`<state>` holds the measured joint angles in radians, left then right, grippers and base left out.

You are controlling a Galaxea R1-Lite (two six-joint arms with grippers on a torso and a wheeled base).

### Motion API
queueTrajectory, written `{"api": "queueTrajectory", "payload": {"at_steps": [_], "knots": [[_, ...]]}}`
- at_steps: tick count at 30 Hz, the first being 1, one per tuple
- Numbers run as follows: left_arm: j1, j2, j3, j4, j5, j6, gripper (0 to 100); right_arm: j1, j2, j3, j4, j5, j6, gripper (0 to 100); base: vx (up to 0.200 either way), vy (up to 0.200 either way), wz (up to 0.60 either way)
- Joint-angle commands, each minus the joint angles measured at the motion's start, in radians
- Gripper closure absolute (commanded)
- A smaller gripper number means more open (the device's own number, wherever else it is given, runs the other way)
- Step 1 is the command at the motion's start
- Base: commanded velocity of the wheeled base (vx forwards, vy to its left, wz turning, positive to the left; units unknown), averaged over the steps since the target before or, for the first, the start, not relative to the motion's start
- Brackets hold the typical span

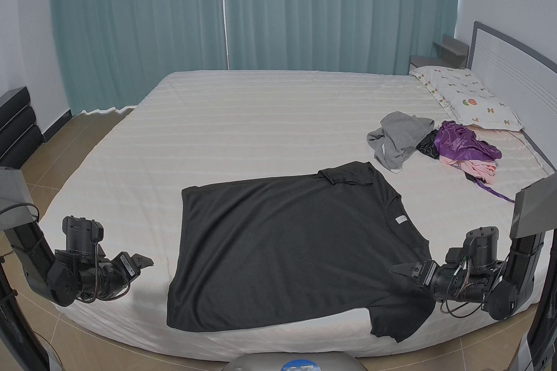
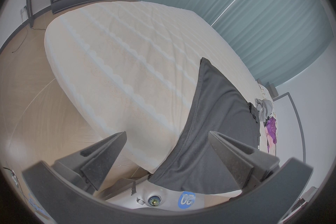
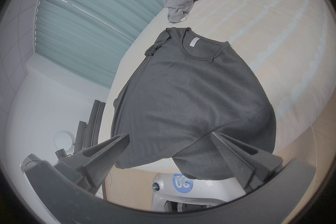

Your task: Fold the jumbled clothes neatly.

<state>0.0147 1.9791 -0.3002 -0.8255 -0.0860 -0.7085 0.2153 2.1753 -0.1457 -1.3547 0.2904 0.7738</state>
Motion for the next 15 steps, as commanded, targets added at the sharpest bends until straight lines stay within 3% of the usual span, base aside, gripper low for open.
{"api": "queueTrajectory", "payload": {"at_steps": [1,4,15], "knots": [[-0.004,0.003,-0.002,0.0,0.002,-0.003,0,0.003,0.001,0.0,0.0,0.001,-0.002,0,0.0,-0.2,0.0],[-0.005,0.004,0.0,0.0,0.002,-0.005,0,0.003,0.003,0.0,0.0,-0.001,0.001,0,0.0,-0.2,0.0],[-0.03,-0.002,-0.023,-0.001,0.011,-0.062,0,0.006,0.009,0.0,0.0,-0.001,-0.002,0,0.0,0.0,0.0]]}}
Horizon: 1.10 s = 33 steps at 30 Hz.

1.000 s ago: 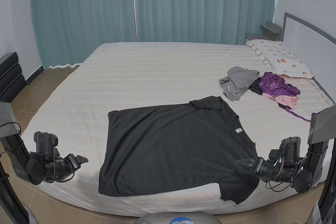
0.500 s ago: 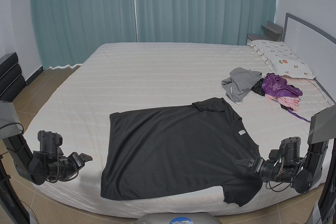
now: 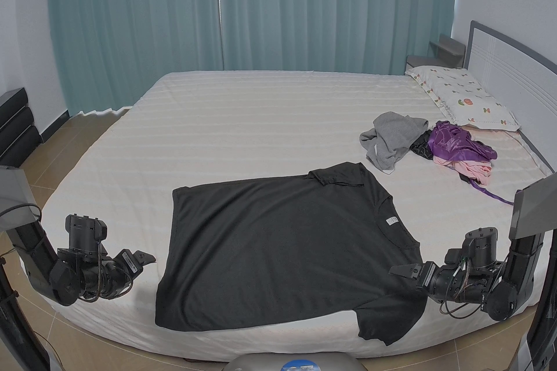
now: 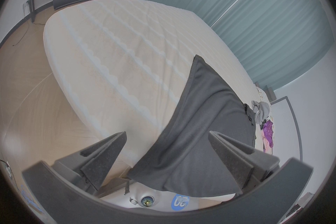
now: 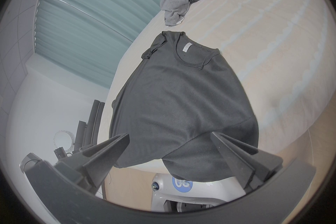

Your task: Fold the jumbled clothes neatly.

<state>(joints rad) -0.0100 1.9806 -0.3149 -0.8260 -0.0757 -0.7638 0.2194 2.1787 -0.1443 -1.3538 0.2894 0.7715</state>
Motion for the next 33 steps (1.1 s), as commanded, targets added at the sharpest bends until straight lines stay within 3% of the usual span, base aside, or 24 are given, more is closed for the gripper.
{"api": "queueTrajectory", "payload": {"at_steps": [1,8,15,24,28,29,33], "knots": [[-0.004,-0.005,-0.018,-0.001,-0.006,-0.023,0,0.002,0.012,0.0,-0.002,0.001,0.0,0,0.0,0.0,0.0],[-0.005,-0.002,-0.032,-0.001,-0.009,-0.02,0,0.003,0.007,-0.001,-0.002,0.001,0.0,0,0.086,0.0,0.0],[-0.005,0.053,-0.173,0.01,-0.009,-0.02,0,0.002,0.013,-0.005,-0.002,0.001,0.0,0,0.0,0.0,0.0],[-0.005,0.256,-0.51,0.073,-0.029,-0.009,0,0.005,0.029,-0.008,-0.002,0.002,0.0,0,0.0,0.0,0.0],[0.001,0.331,-0.639,0.12,-0.067,0.051,0,0.005,0.036,-0.008,-0.002,0.002,0.0,0,0.0,0.0,0.0],[0.001,0.376,-0.734,0.182,-0.068,0.097,0,0.005,0.042,-0.008,-0.004,0.002,0.0,0,0.0,0.0,0.0],[-0.001,0.434,-0.92,0.318,-0.072,0.1,0,0.005,0.042,-0.008,-0.004,0.002,0.0,0,0.0,0.0,0.0]]}}
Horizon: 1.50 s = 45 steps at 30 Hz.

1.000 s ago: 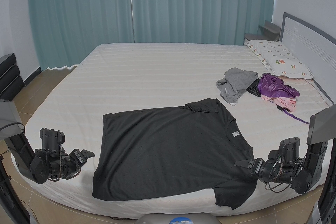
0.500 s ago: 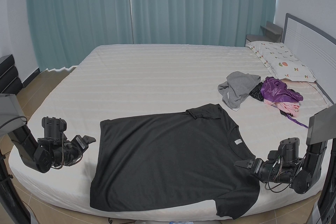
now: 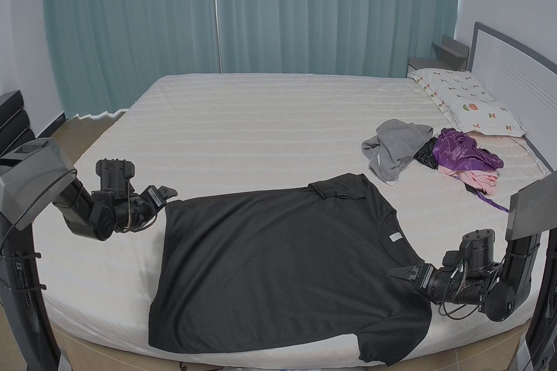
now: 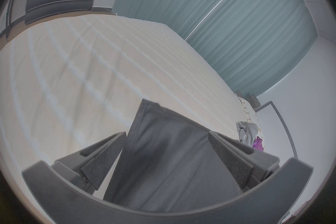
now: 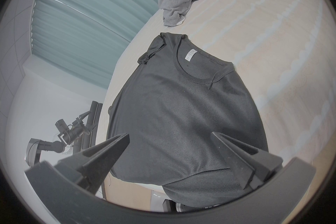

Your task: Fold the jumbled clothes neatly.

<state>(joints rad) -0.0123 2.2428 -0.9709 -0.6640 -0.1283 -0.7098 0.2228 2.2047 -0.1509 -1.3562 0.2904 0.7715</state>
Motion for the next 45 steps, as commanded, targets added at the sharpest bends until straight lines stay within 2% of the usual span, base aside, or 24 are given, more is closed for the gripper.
{"api": "queueTrajectory", "payload": {"at_steps": [1,4,12,14,18,32,33,40,45], "knots": [[0.002,0.19,-0.308,0.185,-0.019,0.052,0,0.001,0.017,-0.001,-0.001,0.001,0.0,0,0.0,0.0,0.0],[-0.005,0.247,-0.408,0.231,-0.019,0.055,0,0.003,0.017,-0.001,-0.001,0.001,-0.001,0,0.0,0.0,0.0],[-0.011,0.365,-0.525,0.241,0.009,0.067,0,0.003,0.03,-0.003,-0.001,0.001,-0.001,0,0.0,0.0,0.0],[-0.008,0.367,-0.539,0.241,0.039,0.066,0,0.003,0.036,-0.001,-0.001,0.001,-0.003,0,0.0,0.0,0.0],[0.0,0.363,-0.54,0.239,0.052,0.064,0,0.003,0.058,-0.007,-0.018,-0.001,-0.006,0,0.0,0.0,0.0],[0.011,0.405,-0.621,0.238,0.053,0.067,0,0.026,0.121,-0.003,-0.1,-0.008,-0.004,0,0.0,0.0,0.0],[0.011,0.409,-0.631,0.239,0.053,0.066,100,0.032,0.121,-0.006,-0.101,-0.008,-0.003,0,0.0,0.0,0.0],[0.012,0.422,-0.654,0.239,0.055,0.044,100,0.055,0.121,-0.029,-0.175,-0.01,-0.001,0,0.0,0.0,0.0],[0.023,0.416,-0.664,0.239,0.056,0.036,100,0.061,0.142,-0.136,-0.162,-0.02,-0.009,0,0.0,0.0,0.0]]}}
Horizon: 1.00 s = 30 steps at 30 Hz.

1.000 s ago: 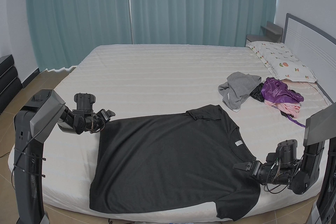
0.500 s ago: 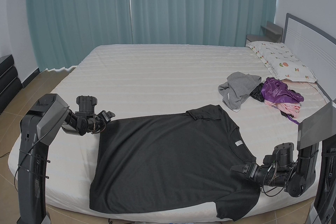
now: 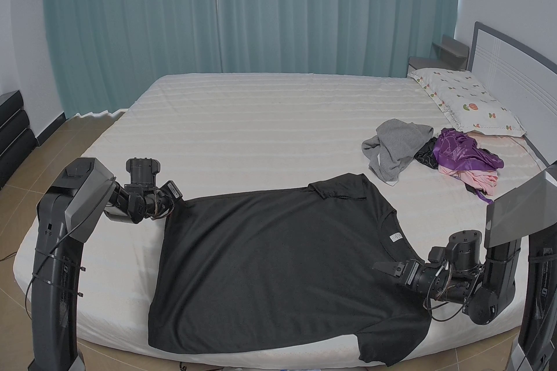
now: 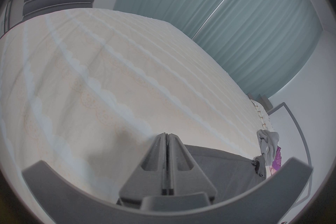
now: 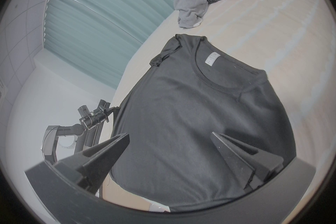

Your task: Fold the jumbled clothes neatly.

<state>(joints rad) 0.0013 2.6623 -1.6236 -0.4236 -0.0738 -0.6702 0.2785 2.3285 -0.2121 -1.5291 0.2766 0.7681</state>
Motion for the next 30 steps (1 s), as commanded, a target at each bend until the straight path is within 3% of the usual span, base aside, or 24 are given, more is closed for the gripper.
{"api": "queueTrajectory", "payload": {"at_steps": [1,4,9,14,24,30], "knots": [[0.013,-0.005,-0.021,0.0,0.002,-0.003,100,0.001,0.018,-0.108,0.021,-0.007,-0.007,0,0.0,0.0,0.0],[0.016,-0.007,-0.039,-0.003,0.003,-0.003,100,-0.01,0.017,-0.214,0.073,-0.01,-0.007,0,0.0,0.0,0.0],[0.022,0.002,-0.122,0.006,0.048,-0.002,100,-0.021,0.035,-0.586,0.42,-0.102,-0.029,0,0.0,0.0,0.0],[0.023,0.004,-0.22,0.085,0.088,-0.002,100,-0.076,0.152,-0.911,0.632,-0.114,-0.079,0,0.0,0.0,0.0],[0.029,0.044,-0.341,0.169,0.144,-0.003,100,-0.13,0.356,-1.351,0.894,-0.195,-0.133,0,0.0,0.0,0.0],[0.023,0.06,-0.352,0.177,0.147,-0.003,100,-0.144,0.523,-1.738,1.095,-0.266,-0.135,0,0.0,0.0,0.0]]}}
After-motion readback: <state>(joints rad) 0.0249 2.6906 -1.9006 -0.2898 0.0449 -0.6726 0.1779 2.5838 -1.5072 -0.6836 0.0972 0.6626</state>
